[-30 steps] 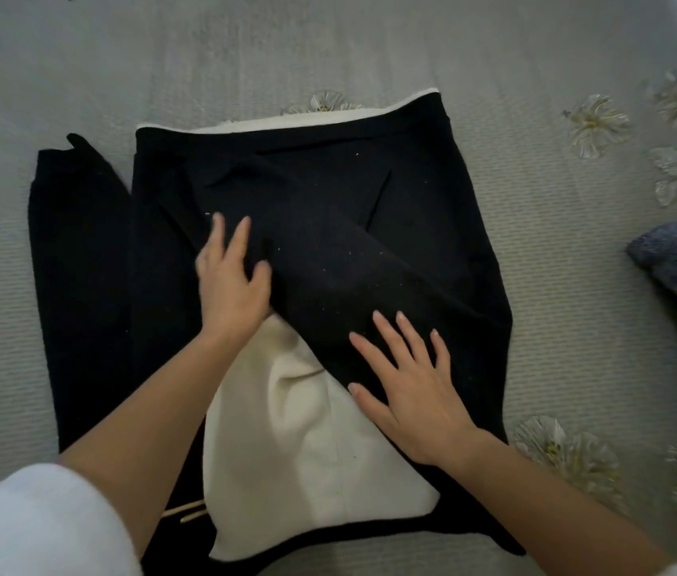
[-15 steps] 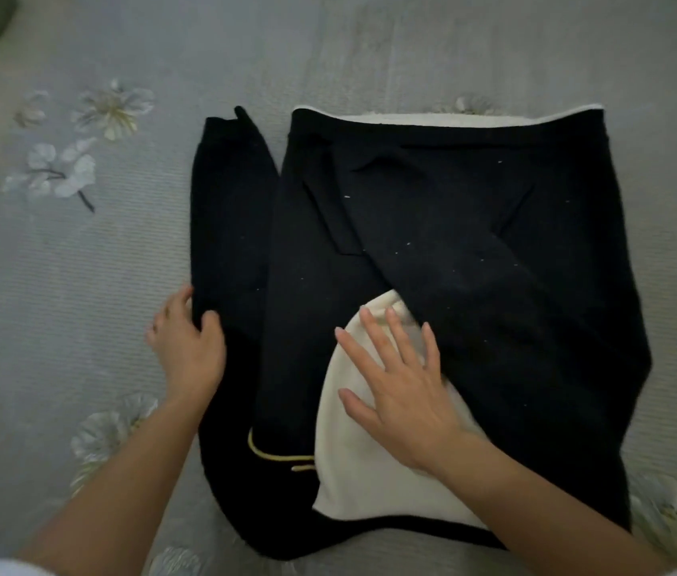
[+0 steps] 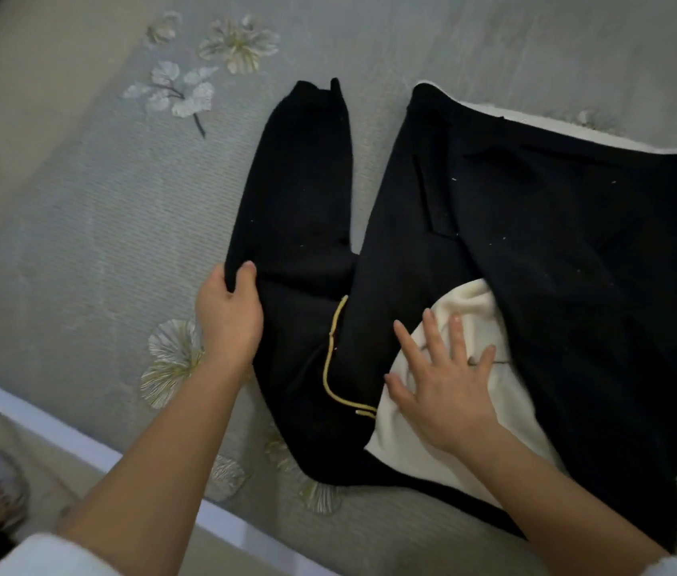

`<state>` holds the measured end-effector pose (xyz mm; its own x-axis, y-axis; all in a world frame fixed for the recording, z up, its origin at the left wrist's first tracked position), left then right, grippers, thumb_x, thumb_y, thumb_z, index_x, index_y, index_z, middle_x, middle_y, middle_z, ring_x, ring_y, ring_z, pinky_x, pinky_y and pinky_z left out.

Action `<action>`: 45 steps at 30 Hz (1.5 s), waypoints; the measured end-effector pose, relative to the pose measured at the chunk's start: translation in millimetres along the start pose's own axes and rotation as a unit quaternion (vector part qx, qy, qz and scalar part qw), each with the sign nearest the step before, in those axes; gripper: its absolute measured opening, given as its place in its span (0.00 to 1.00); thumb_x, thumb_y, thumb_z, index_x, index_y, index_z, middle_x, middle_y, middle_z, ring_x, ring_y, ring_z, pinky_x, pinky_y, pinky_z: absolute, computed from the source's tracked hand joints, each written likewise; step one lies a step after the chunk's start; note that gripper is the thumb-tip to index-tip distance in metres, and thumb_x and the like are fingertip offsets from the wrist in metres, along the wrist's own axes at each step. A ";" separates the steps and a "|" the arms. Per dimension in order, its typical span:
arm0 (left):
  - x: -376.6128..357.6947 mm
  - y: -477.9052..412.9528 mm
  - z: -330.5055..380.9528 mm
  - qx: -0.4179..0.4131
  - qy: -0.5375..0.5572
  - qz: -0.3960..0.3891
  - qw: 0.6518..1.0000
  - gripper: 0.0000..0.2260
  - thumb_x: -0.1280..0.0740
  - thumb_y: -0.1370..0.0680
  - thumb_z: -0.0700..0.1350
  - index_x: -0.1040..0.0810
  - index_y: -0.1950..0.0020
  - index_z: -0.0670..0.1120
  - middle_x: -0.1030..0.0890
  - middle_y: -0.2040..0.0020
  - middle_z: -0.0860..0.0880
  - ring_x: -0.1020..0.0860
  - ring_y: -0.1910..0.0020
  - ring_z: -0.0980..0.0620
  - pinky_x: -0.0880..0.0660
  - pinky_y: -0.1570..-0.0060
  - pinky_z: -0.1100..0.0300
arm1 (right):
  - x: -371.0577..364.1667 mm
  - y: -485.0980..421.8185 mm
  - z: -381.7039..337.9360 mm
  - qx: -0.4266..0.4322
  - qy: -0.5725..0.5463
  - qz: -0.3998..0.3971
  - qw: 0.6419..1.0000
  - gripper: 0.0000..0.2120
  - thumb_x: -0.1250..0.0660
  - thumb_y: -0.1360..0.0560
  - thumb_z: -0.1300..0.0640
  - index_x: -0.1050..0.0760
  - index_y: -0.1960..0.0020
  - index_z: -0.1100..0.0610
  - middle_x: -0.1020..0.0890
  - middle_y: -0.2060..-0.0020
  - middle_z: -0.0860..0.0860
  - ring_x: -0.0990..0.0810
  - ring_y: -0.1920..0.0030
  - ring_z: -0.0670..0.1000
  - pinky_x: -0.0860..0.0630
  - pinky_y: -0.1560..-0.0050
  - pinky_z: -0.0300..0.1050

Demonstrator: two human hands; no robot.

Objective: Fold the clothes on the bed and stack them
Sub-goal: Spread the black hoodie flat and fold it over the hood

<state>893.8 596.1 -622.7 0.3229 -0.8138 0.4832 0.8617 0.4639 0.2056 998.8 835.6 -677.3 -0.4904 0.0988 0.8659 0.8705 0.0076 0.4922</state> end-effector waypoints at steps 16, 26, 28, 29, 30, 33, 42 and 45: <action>50.1 0.0 -46.6 0.155 0.238 0.107 0.953 0.09 0.38 0.20 0.51 0.21 0.46 0.51 0.19 0.43 0.48 0.20 0.46 0.52 0.22 0.46 0.56 | 14.3 -6.2 2.6 -0.017 0.012 -0.035 0.999 0.35 0.53 0.24 0.33 0.79 0.33 0.35 0.59 0.22 0.50 0.57 0.26 0.67 0.46 0.35 0.74; 37.5 -1.5 -32.9 0.298 0.209 -0.064 0.929 0.17 0.31 0.25 0.51 0.22 0.38 0.46 0.18 0.45 0.47 0.20 0.47 0.49 0.22 0.52 0.55 | 16.8 -6.2 4.2 -0.003 -0.035 -0.048 0.998 0.32 0.51 0.24 0.33 0.64 0.26 0.34 0.55 0.22 0.49 0.57 0.26 0.68 0.52 0.31 0.71; 36.6 -1.6 -9.1 0.147 0.044 -0.042 0.987 0.17 0.37 0.21 0.54 0.24 0.38 0.46 0.20 0.43 0.49 0.22 0.44 0.50 0.25 0.44 0.54 | 26.1 -2.0 14.6 -0.003 -0.181 -0.005 0.984 0.29 0.47 0.24 0.35 0.56 0.26 0.32 0.46 0.23 0.45 0.53 0.24 0.60 0.50 0.28 0.66; 32.1 3.5 7.1 0.057 -0.016 -0.039 0.997 0.16 0.40 0.20 0.54 0.23 0.40 0.45 0.20 0.45 0.48 0.22 0.45 0.50 0.26 0.43 0.53 | 32.8 0.8 21.3 -0.001 -0.273 0.025 0.962 0.28 0.45 0.24 0.37 0.52 0.27 0.31 0.41 0.25 0.42 0.48 0.24 0.56 0.47 0.27 0.62; 25.1 11.2 23.5 -0.018 -0.052 -0.044 0.998 0.16 0.41 0.19 0.54 0.23 0.42 0.44 0.20 0.46 0.47 0.23 0.45 0.48 0.27 0.43 0.53 | 39.3 3.3 28.5 0.004 -0.351 0.053 0.935 0.27 0.42 0.23 0.40 0.48 0.28 0.30 0.36 0.28 0.39 0.43 0.26 0.49 0.43 0.28 0.54; -12.1 41.3 65.8 -0.207 -0.087 -0.115 0.968 0.15 0.42 0.18 0.47 0.26 0.36 0.40 0.24 0.37 0.42 0.27 0.35 0.46 0.32 0.35 0.53 | 54.3 7.4 51.4 -0.014 -0.496 0.097 0.863 0.24 0.37 0.23 0.45 0.39 0.30 0.32 0.30 0.34 0.38 0.33 0.33 0.39 0.36 0.35 0.40; -127.9 156.1 14.2 -0.346 -0.439 -0.423 0.713 0.30 0.45 0.20 0.53 0.57 0.22 0.54 0.58 0.21 0.48 0.64 0.24 0.47 0.65 0.27 0.49 | 86.7 9.8 104.2 -0.150 -0.568 0.252 0.769 0.12 0.34 0.25 0.57 0.24 0.43 0.51 0.18 0.58 0.45 0.19 0.52 0.48 0.24 0.53 0.42; -120.0 167.4 -9.3 -0.342 -0.454 -0.413 0.711 0.30 0.47 0.19 0.53 0.62 0.23 0.54 0.60 0.22 0.46 0.64 0.24 0.46 0.68 0.28 0.50 | 91.0 11.5 87.4 -0.068 -0.455 0.218 0.861 0.19 0.32 0.27 0.52 0.27 0.37 0.47 0.22 0.48 0.42 0.25 0.45 0.42 0.28 0.45 0.39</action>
<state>1003.0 768.3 -654.1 -0.5231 -0.0041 0.8522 0.6992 -0.5739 0.4264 967.8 931.6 -600.8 0.1719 0.8015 0.5728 0.9199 -0.3386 0.1978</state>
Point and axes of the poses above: each hand's wrist, its own y-axis away from the middle knuckle, its own x-axis out of the back of the hand, z = x × y, the point moved 4 cm from there along -y, towards the middle knuckle
